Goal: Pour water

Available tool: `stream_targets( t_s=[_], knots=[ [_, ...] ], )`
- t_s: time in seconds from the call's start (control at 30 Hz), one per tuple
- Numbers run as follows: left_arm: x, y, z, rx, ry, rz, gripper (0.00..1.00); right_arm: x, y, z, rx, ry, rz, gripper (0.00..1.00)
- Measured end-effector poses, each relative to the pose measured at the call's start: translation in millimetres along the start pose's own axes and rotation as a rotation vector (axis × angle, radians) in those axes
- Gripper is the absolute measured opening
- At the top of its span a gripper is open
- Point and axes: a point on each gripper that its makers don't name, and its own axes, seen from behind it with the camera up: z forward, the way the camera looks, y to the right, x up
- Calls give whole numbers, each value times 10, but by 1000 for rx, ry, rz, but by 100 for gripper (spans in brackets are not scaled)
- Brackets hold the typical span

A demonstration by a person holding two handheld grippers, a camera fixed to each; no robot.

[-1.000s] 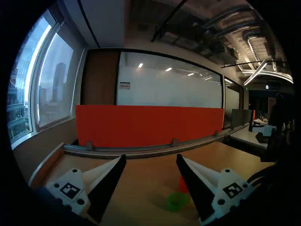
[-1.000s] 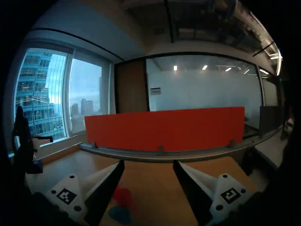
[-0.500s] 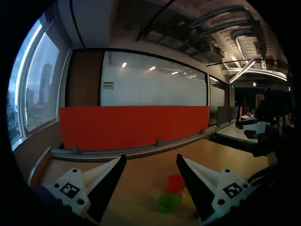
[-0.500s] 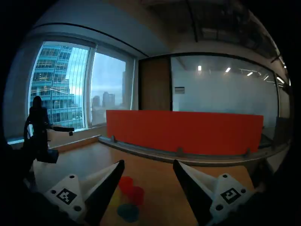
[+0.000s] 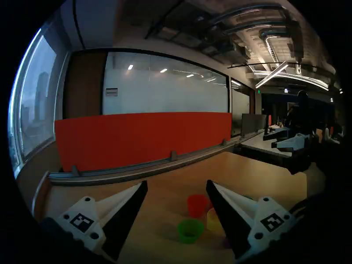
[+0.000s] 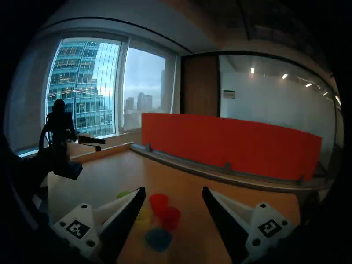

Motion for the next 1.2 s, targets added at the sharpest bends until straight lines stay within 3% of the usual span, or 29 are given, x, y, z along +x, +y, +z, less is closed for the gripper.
stream_targets(
  t_s=[0.4, 1.2],
  knots=[
    [-412, -1, 66, -41, -68, -4, 99, -466, -86, 121, 60, -109, -32, 100],
    [-1328, 211, 221, -131, -268, 44, 99, -1415, -271, 307, 134, -282, -24, 100]
  ],
)
